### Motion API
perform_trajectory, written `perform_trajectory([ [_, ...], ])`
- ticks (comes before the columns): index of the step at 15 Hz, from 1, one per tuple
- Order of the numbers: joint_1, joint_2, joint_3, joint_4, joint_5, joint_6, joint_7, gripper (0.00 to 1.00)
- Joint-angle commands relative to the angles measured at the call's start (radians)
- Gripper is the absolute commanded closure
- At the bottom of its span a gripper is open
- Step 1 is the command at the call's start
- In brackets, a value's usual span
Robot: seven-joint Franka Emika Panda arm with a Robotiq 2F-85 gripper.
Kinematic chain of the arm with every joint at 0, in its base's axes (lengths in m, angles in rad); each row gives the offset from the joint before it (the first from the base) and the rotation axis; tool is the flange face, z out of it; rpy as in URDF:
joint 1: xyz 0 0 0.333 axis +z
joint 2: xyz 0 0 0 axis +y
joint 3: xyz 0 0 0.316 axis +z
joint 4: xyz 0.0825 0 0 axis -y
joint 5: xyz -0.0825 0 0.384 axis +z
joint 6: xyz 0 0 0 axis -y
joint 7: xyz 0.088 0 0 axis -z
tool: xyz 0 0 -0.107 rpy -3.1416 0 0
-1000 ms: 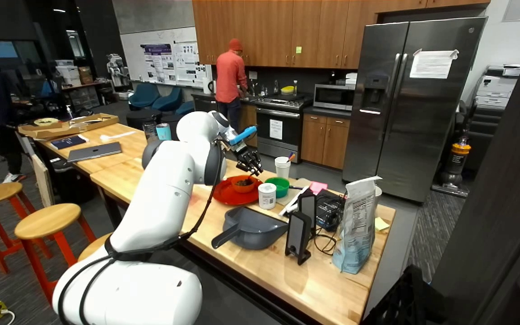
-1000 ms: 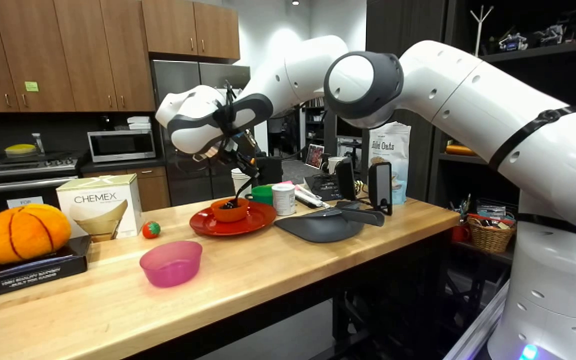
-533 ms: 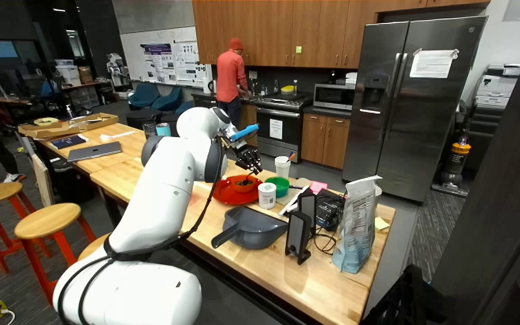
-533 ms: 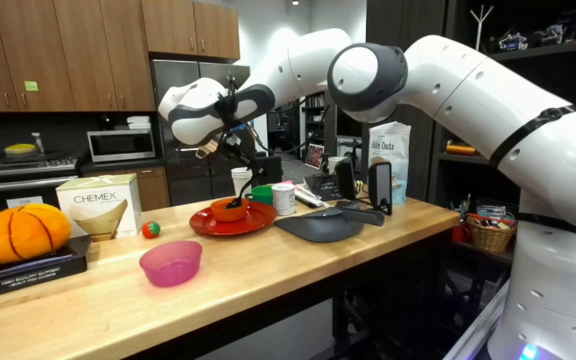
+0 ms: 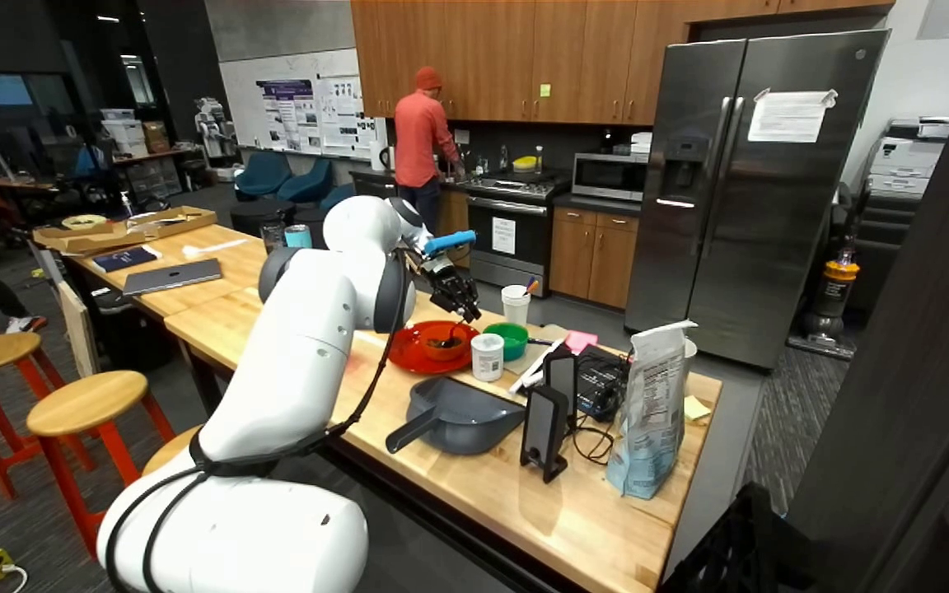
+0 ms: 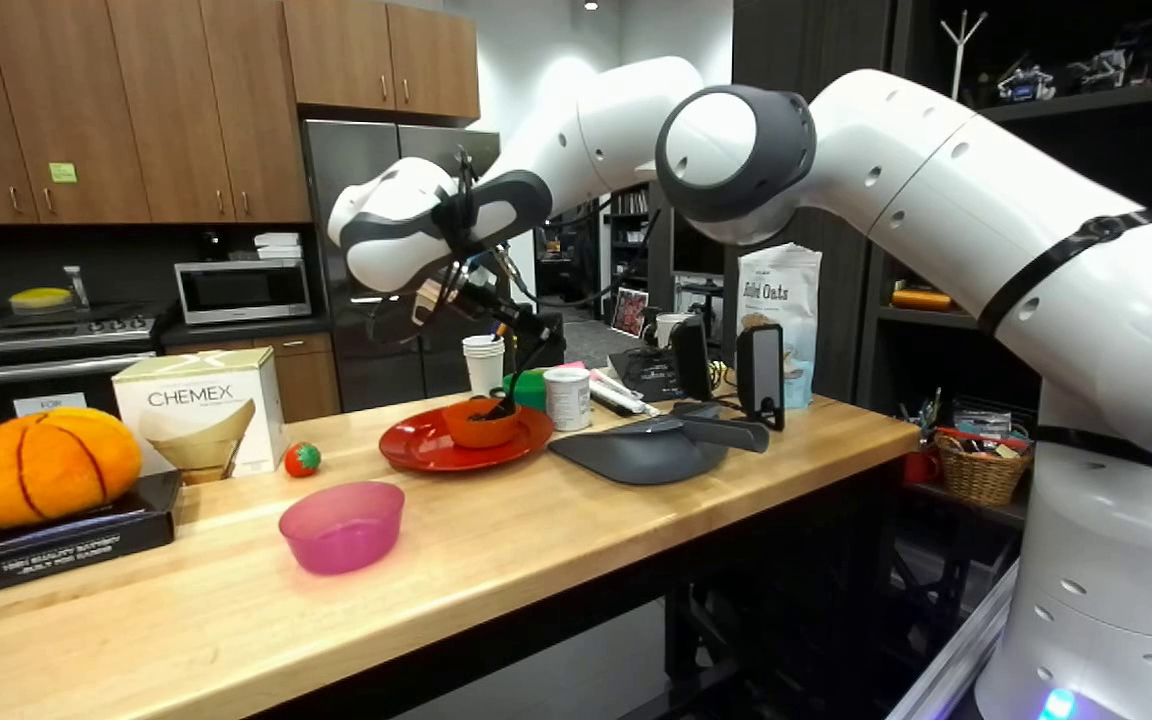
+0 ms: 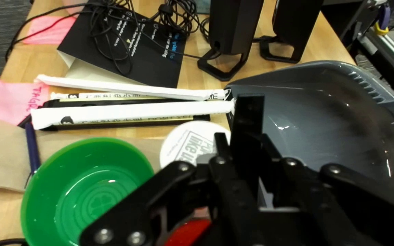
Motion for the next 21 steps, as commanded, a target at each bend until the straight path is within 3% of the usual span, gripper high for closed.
perform_trajectory([
  [1,0.002,-0.028,-0.023,-0.051,-0.051,-0.026,-0.023,0.94],
  [8,0.003,-0.009,-0.05,-0.044,-0.131,0.006,0.081,0.94],
  [15,-0.008,-0.012,-0.01,-0.042,-0.084,0.13,0.186,0.94],
  [21,-0.03,-0.032,0.041,-0.066,-0.003,0.214,0.192,0.94],
])
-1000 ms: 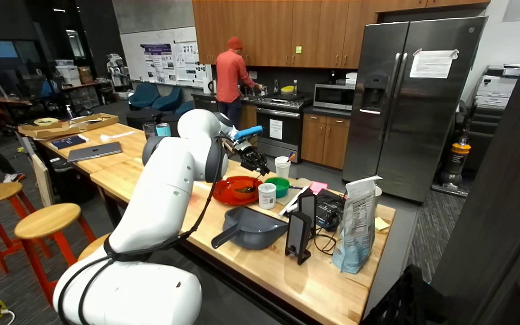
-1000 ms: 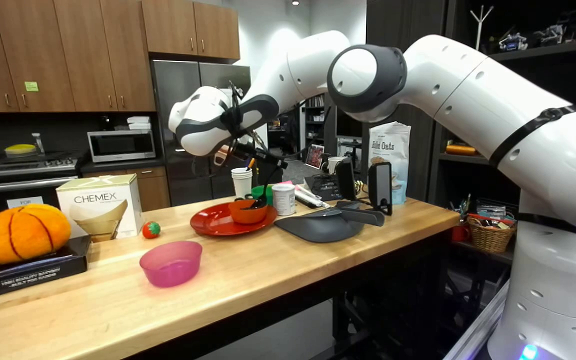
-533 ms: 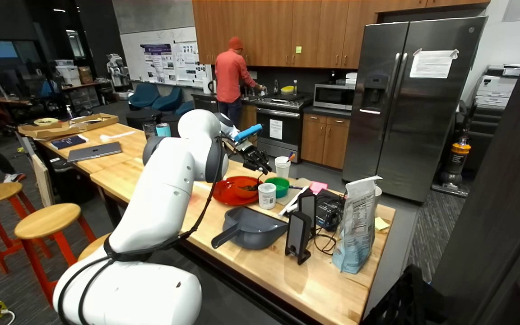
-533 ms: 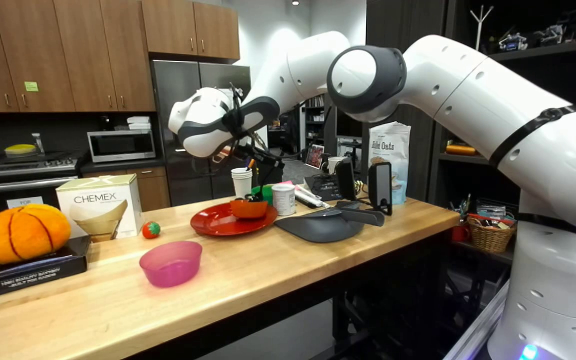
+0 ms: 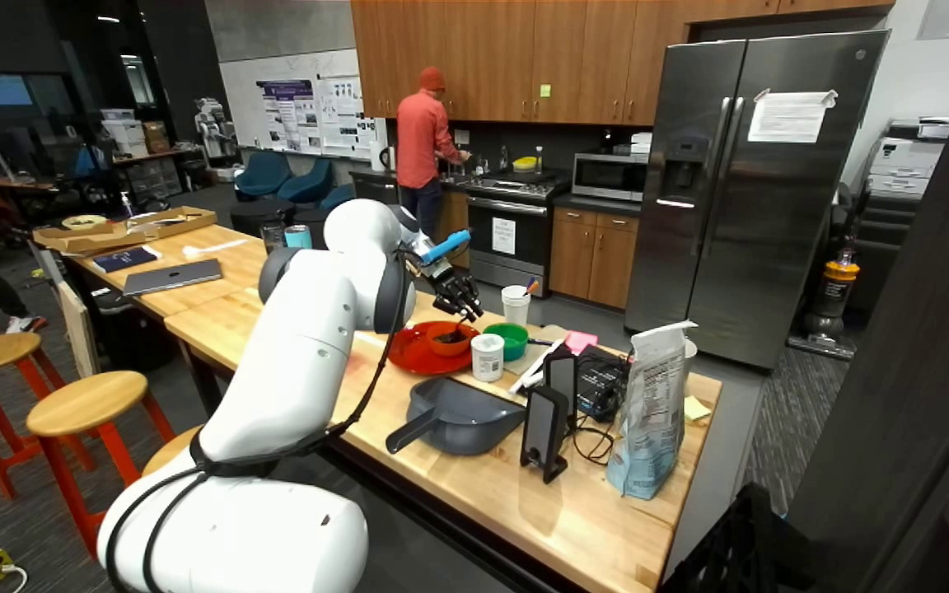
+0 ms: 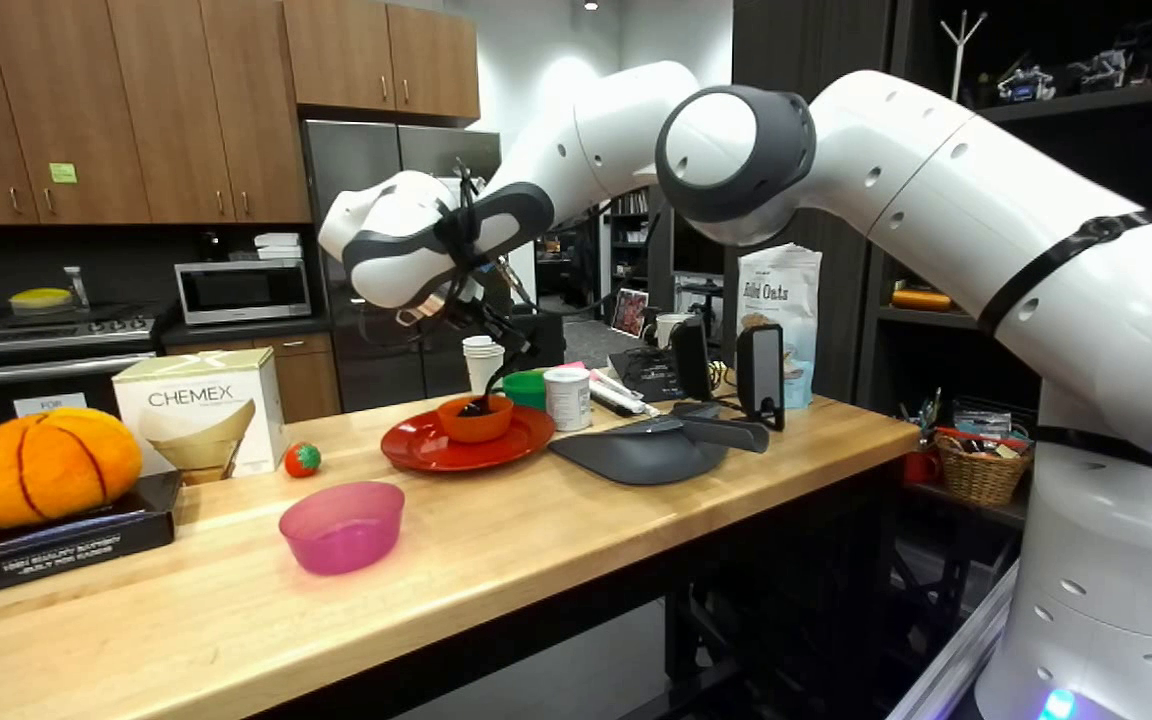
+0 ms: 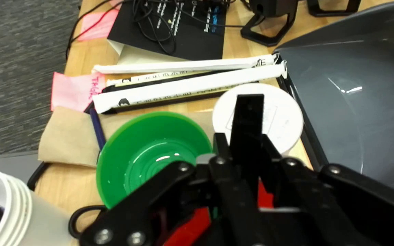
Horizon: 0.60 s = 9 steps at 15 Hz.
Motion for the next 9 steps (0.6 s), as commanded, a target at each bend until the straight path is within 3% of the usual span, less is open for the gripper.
perform_trajectory([
  [1,-0.031,-0.038,0.038,-0.033,0.052,0.049,0.001,0.94],
  [9,-0.033,-0.063,0.043,-0.061,0.064,-0.027,-0.068,0.94],
])
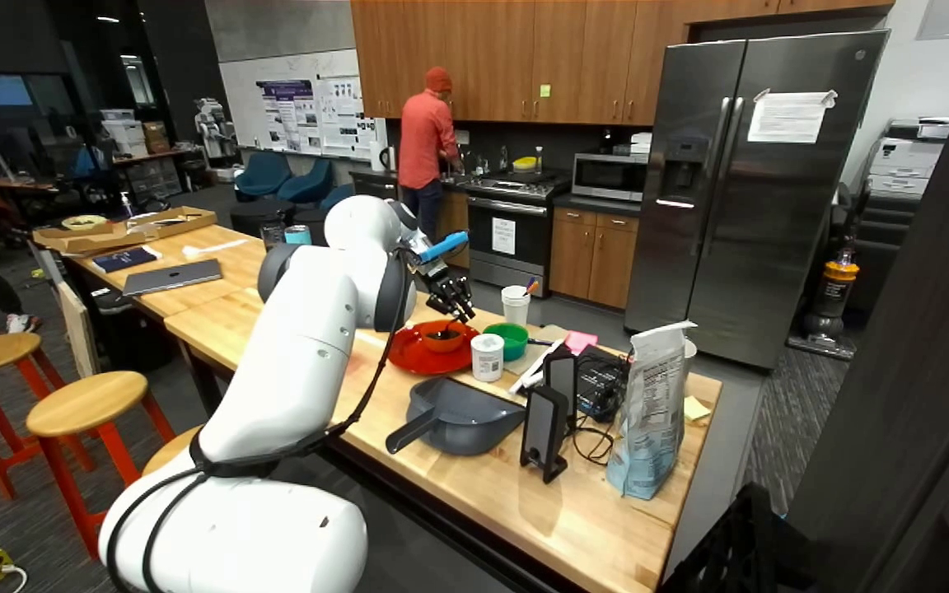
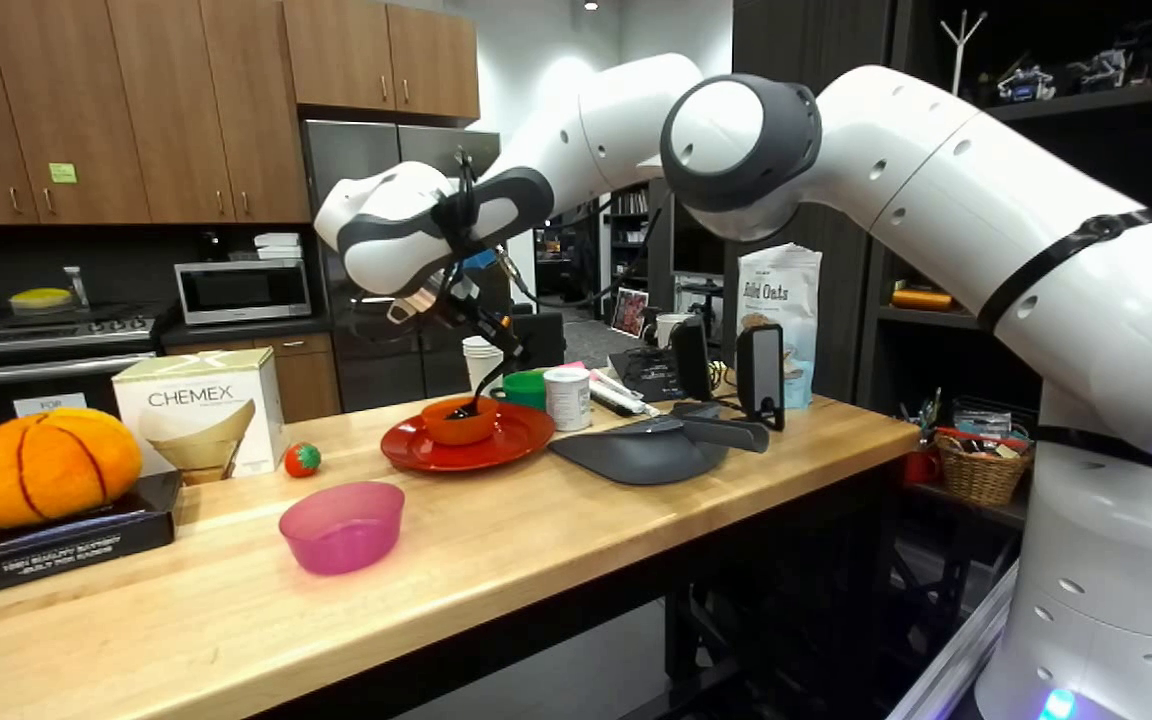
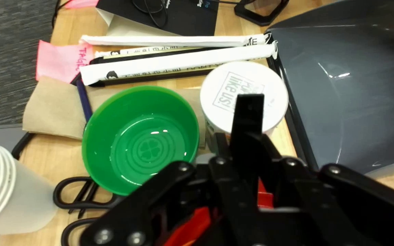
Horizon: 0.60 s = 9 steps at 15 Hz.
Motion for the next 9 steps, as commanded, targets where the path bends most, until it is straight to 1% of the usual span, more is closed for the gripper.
perform_trajectory([
  [1,-0.013,-0.044,0.002,-0.046,0.012,-0.069,-0.042,0.94],
  [5,-0.013,-0.036,-0.004,-0.032,0.006,-0.15,-0.056,0.94],
  [8,-0.008,-0.031,-0.02,-0.034,-0.033,-0.146,-0.04,0.94],
  [9,-0.002,-0.033,-0.03,-0.045,-0.065,-0.134,-0.038,0.94],
])
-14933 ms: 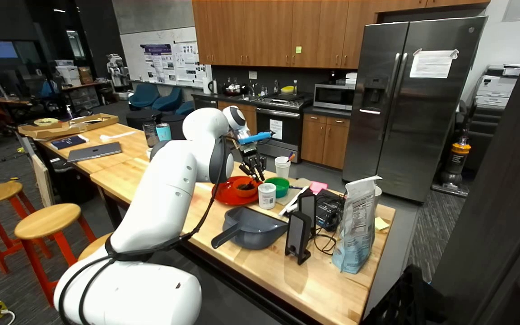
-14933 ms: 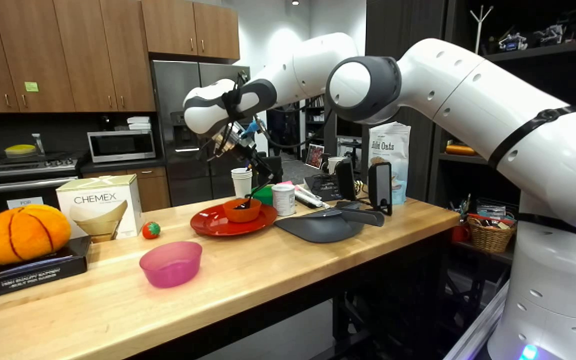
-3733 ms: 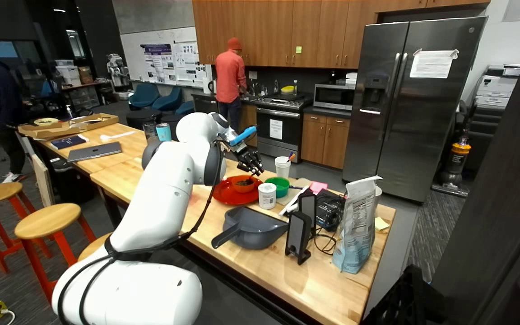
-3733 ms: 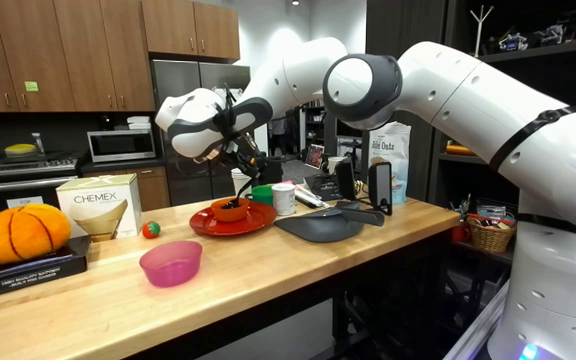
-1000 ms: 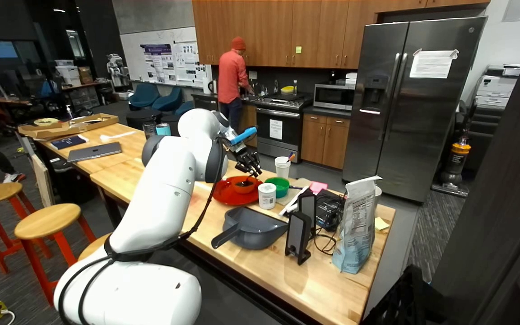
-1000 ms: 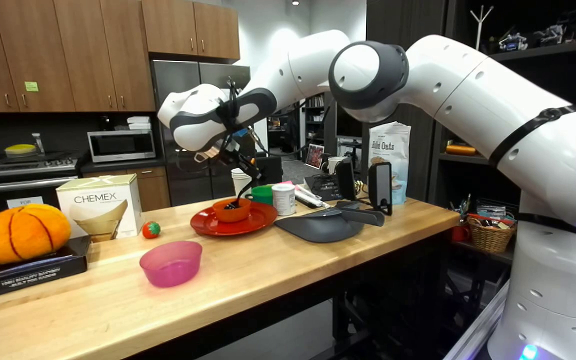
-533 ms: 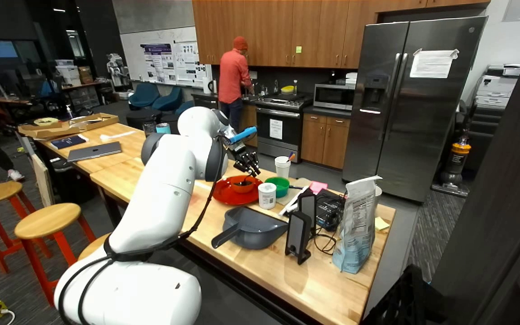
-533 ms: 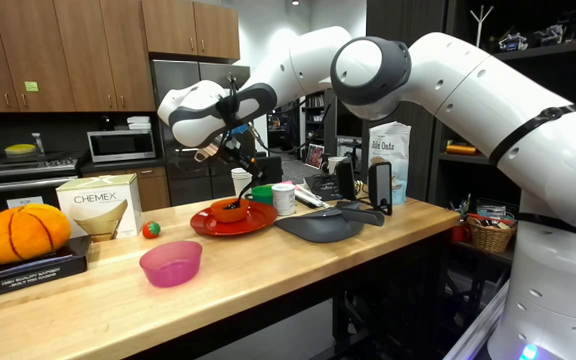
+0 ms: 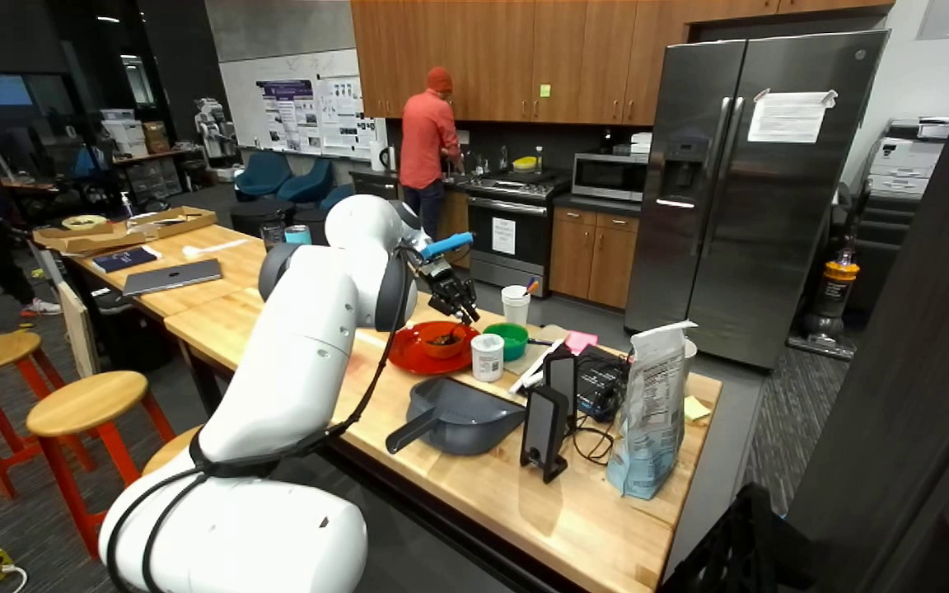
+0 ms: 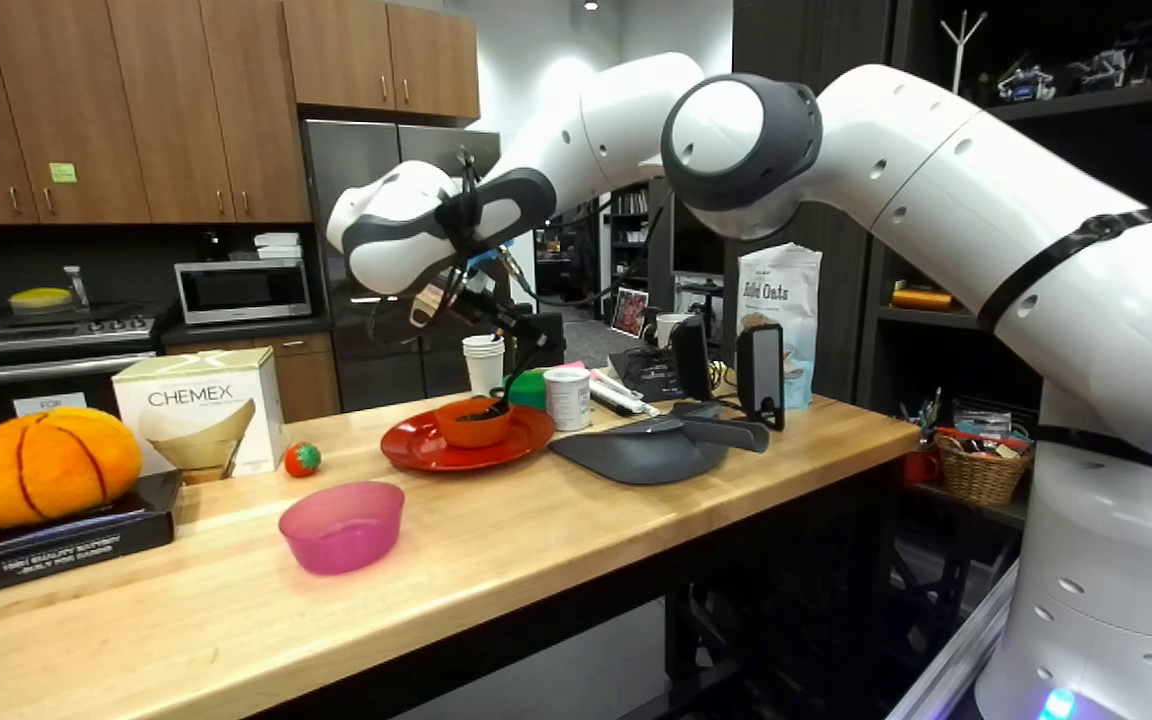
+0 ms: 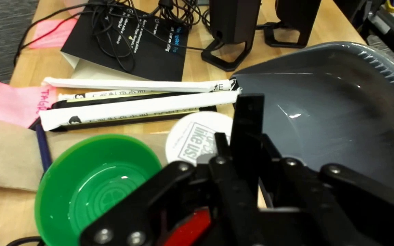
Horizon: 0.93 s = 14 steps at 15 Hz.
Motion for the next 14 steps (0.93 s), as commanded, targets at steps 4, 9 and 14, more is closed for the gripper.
perform_trajectory([
  [4,0.005,-0.022,-0.029,-0.054,-0.129,0.042,0.027,0.94],
  [9,-0.008,-0.015,-0.011,-0.046,-0.128,0.123,0.08,0.94],
  [14,-0.008,-0.012,0.0,-0.039,-0.115,0.19,0.1,0.94],
])
